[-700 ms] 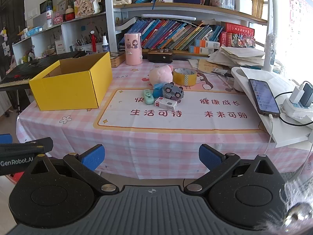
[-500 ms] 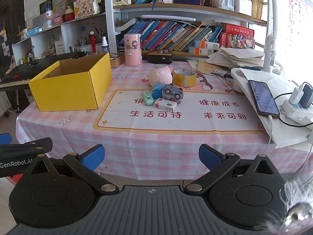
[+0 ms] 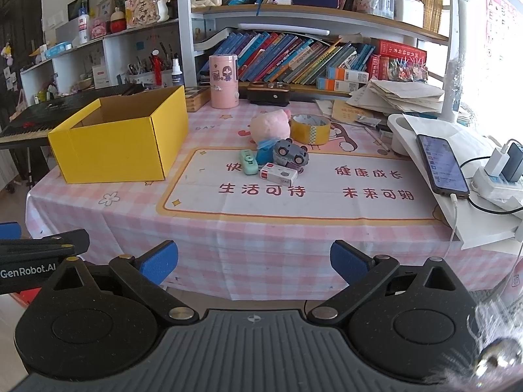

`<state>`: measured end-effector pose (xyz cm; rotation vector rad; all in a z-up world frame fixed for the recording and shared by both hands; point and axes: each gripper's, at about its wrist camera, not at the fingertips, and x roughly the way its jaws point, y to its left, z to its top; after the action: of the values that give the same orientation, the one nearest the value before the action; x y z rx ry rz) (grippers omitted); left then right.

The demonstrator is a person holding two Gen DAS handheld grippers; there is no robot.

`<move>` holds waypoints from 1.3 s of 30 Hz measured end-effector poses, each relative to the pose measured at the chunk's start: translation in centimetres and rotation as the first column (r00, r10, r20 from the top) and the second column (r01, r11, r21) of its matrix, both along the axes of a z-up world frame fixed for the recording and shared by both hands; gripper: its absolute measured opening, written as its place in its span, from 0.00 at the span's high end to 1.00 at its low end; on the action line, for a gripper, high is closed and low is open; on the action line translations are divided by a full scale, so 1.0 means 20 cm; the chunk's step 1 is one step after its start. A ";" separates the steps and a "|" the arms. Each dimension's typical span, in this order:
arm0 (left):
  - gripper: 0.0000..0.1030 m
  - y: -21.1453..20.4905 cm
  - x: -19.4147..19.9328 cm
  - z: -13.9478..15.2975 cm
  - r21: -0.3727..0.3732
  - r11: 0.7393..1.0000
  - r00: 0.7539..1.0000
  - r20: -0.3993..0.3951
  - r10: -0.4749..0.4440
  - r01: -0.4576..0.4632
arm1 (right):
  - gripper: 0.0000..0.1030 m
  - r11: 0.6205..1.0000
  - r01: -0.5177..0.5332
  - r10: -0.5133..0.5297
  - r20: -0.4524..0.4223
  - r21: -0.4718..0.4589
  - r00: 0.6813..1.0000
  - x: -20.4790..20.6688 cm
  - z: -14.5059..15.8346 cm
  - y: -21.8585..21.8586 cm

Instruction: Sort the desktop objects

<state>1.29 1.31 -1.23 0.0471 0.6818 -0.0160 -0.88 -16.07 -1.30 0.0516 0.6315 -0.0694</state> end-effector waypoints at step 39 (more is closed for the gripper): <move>0.09 0.04 0.04 -0.01 0.005 0.999 0.999 0.014 -0.033 0.033 | 0.06 1.000 0.007 -0.007 0.000 -0.006 1.000 0.05 -0.01 0.06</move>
<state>2.01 2.17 -1.42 0.0626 0.6667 -0.0458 0.10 -14.92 -1.42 0.0482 0.6311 -0.0782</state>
